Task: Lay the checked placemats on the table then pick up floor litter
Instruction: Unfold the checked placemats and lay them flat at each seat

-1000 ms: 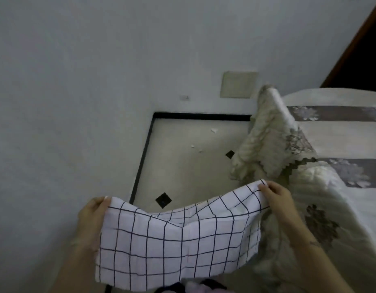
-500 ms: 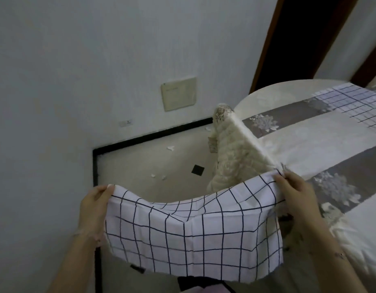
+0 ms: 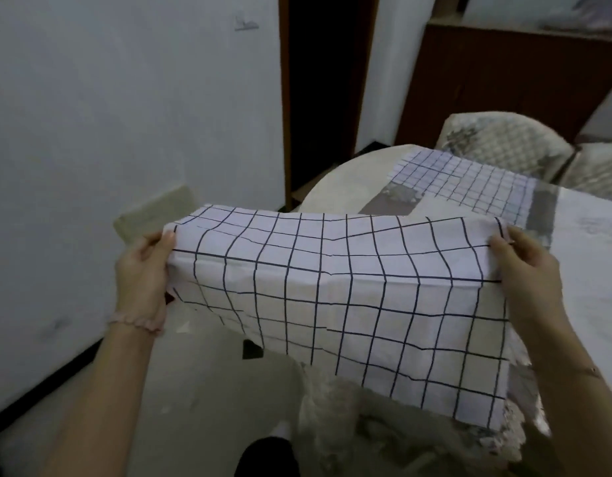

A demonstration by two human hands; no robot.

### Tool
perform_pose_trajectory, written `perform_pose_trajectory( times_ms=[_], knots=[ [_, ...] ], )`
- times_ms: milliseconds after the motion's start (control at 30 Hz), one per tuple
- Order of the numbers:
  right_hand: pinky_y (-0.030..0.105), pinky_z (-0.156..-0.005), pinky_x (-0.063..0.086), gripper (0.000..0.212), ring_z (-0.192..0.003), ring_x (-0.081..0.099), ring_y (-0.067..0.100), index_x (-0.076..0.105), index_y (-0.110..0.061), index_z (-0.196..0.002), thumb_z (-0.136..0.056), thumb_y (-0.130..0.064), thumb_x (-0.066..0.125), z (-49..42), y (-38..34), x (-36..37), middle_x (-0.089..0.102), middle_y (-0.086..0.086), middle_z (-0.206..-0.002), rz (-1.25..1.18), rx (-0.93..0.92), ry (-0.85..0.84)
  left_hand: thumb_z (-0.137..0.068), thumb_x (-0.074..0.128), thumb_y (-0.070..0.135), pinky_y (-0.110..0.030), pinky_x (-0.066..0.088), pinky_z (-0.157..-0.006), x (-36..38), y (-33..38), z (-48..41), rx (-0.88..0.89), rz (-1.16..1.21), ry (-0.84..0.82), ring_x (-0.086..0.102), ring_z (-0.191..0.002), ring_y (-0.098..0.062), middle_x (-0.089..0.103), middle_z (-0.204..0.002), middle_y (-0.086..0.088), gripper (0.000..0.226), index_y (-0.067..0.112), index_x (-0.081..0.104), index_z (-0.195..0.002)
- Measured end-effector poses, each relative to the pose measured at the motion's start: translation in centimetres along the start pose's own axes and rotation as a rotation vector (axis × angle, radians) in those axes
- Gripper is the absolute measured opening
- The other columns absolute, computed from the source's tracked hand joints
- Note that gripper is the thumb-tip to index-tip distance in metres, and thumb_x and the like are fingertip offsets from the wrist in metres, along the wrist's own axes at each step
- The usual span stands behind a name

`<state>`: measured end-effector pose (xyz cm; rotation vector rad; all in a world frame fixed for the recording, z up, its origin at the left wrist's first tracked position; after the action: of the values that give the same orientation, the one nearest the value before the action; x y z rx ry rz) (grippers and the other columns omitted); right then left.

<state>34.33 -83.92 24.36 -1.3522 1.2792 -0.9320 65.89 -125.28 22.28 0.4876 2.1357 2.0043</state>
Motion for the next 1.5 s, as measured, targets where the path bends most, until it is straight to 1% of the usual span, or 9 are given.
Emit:
perform_pose_trajectory(
  times_ms=[133, 333, 500, 633, 900, 1033, 1233, 1333, 1500],
  knots=[
    [0.0, -0.058, 0.046, 0.029, -0.066, 0.062, -0.012, 0.059, -0.022, -0.12, -0.094, -0.011, 0.051, -3.0, 2.2, -0.3, 0.067, -0.014, -0.087, 0.048, 0.05, 0.171, -0.09, 0.057, 0.021, -0.028, 0.047, -0.091, 8.3, -2.9, -8.8, -0.043, -0.008, -0.209, 0.06, -0.092, -0.008, 0.066, -0.095, 0.005, 0.018, 0.015, 0.066, -0.105],
    [0.002, -0.054, 0.045, 0.02, -0.07, 0.056, 0.006, 0.065, -0.009, -0.108, -0.093, -0.009, 0.052, -5.7, 6.3, -1.9, 0.064, 0.0, -0.085, 0.172, 0.202, 0.367, -0.091, 0.055, 0.016, -0.024, 0.044, -0.082, 20.6, -7.8, -16.2, -0.107, -0.177, -0.48, 0.056, -0.095, -0.015, 0.063, -0.104, -0.008, 0.026, 0.007, 0.062, -0.114],
    [0.029, -0.075, 0.048, 0.032, -0.092, 0.059, 0.023, 0.06, -0.004, -0.12, -0.09, -0.014, 0.055, -6.9, 11.2, -4.4, 0.065, 0.014, -0.105, 0.216, 0.344, 0.48, -0.091, 0.057, 0.016, -0.032, 0.044, -0.092, 27.7, -12.5, -18.0, -0.195, -0.272, -0.652, 0.056, -0.1, -0.021, 0.062, -0.106, -0.011, 0.022, 0.005, 0.062, -0.109],
    [0.025, -0.071, 0.045, 0.033, -0.093, 0.054, 0.021, 0.057, -0.001, -0.123, -0.091, -0.008, 0.055, -9.1, 14.4, -5.2, 0.06, 0.01, -0.103, 0.24, 0.403, 0.514, -0.09, 0.058, 0.017, -0.036, 0.042, -0.101, 31.9, -16.7, -19.0, -0.276, -0.354, -0.724, 0.056, -0.103, -0.024, 0.062, -0.106, -0.012, 0.022, 0.003, 0.062, -0.107],
    [0.028, -0.061, 0.029, 0.017, -0.072, 0.038, 0.019, 0.055, -0.005, -0.074, -0.089, -0.014, 0.057, -12.9, 21.5, -7.8, 0.043, 0.008, -0.075, 0.355, 0.579, 0.488, -0.09, 0.058, 0.017, -0.039, 0.047, -0.088, 39.0, -23.8, -18.3, -0.377, -0.561, -0.84, 0.055, -0.087, -0.023, 0.061, -0.091, -0.01, 0.006, 0.013, 0.061, -0.089],
    [0.027, -0.065, 0.032, 0.019, -0.075, 0.042, 0.02, 0.06, 0.0, -0.076, -0.089, -0.014, 0.058, -13.7, 24.5, -8.4, 0.047, 0.009, -0.073, 0.395, 0.656, 0.471, -0.086, 0.063, 0.018, -0.044, 0.049, -0.091, 40.8, -26.0, -18.8, -0.326, -0.716, -0.856, 0.06, -0.09, -0.032, 0.066, -0.094, -0.012, 0.009, 0.01, 0.066, -0.09],
    [0.026, -0.054, 0.032, 0.013, -0.074, 0.045, 0.02, 0.061, -0.005, -0.089, -0.09, -0.017, 0.057, -14.7, 26.2, -8.7, 0.052, 0.005, -0.07, 0.431, 0.683, 0.467, -0.087, 0.061, 0.016, -0.026, 0.037, -0.076, 42.5, -25.3, -18.2, -0.175, -0.835, -0.821, 0.054, -0.086, -0.02, 0.063, -0.093, -0.008, 0.019, 0.004, 0.064, -0.103],
    [0.032, -0.081, 0.044, 0.029, -0.092, 0.053, 0.022, 0.058, -0.002, -0.117, -0.09, -0.014, 0.057, -14.1, 26.8, -8.7, 0.063, 0.014, -0.1, 0.416, 0.681, 0.505, -0.089, 0.057, 0.015, -0.028, 0.042, -0.071, 42.2, -24.9, -17.9, -0.137, -0.866, -0.805, 0.054, -0.09, -0.023, 0.059, -0.099, -0.006, 0.023, 0.008, 0.057, -0.111],
    [0.034, -0.078, 0.044, 0.021, -0.087, 0.054, 0.021, 0.059, -0.013, -0.11, -0.09, -0.014, 0.054, -11.4, 24.1, -8.1, 0.057, 0.005, -0.093, 0.728, 0.534, 0.429, -0.09, 0.056, 0.014, -0.042, 0.044, -0.089, 41.8, -22.4, -15.3, 0.318, -1.044, -0.872, 0.05, -0.108, -0.033, 0.055, -0.121, -0.014, 0.033, 0.008, 0.053, -0.122]
  ],
)
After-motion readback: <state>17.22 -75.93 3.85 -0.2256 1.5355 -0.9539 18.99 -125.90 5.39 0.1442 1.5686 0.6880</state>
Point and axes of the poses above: each hand's wrist, its own z-axis away from the middle knuckle, its own x-axis out of the palm, y = z × x, the point moved 10 cm from there along -z, towards the middle knuckle
